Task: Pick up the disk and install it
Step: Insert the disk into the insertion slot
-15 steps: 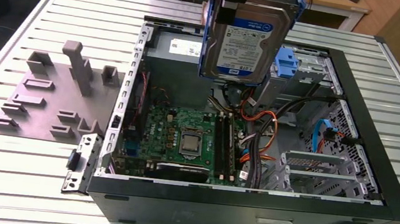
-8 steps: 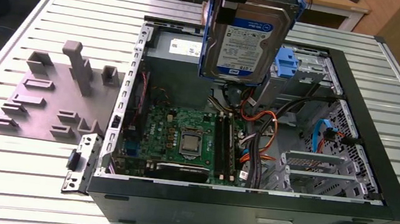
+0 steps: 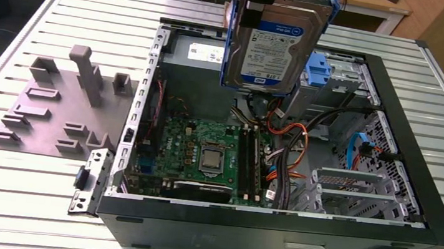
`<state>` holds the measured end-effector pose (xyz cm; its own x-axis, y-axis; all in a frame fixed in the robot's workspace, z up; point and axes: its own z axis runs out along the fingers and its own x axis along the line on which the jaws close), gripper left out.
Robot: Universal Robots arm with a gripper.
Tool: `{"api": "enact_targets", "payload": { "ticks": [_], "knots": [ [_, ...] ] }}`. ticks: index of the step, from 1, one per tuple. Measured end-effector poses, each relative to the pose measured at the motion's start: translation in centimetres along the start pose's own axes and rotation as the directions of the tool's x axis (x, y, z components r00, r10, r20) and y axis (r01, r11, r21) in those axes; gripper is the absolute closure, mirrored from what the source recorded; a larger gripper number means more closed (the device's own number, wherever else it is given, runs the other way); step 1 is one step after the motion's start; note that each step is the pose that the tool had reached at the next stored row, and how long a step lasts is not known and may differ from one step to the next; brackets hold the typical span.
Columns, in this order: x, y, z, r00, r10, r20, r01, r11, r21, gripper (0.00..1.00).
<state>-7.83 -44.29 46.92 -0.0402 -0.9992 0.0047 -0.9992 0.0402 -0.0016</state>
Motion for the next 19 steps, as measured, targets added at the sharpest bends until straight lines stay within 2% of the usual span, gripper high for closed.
{"api": "enact_targets", "payload": {
  "ticks": [19],
  "knots": [
    [0.72,-0.03,0.00,1.0000,0.000,0.0000,0.000,1.0000,0.0000,0.63]
  ]
}}
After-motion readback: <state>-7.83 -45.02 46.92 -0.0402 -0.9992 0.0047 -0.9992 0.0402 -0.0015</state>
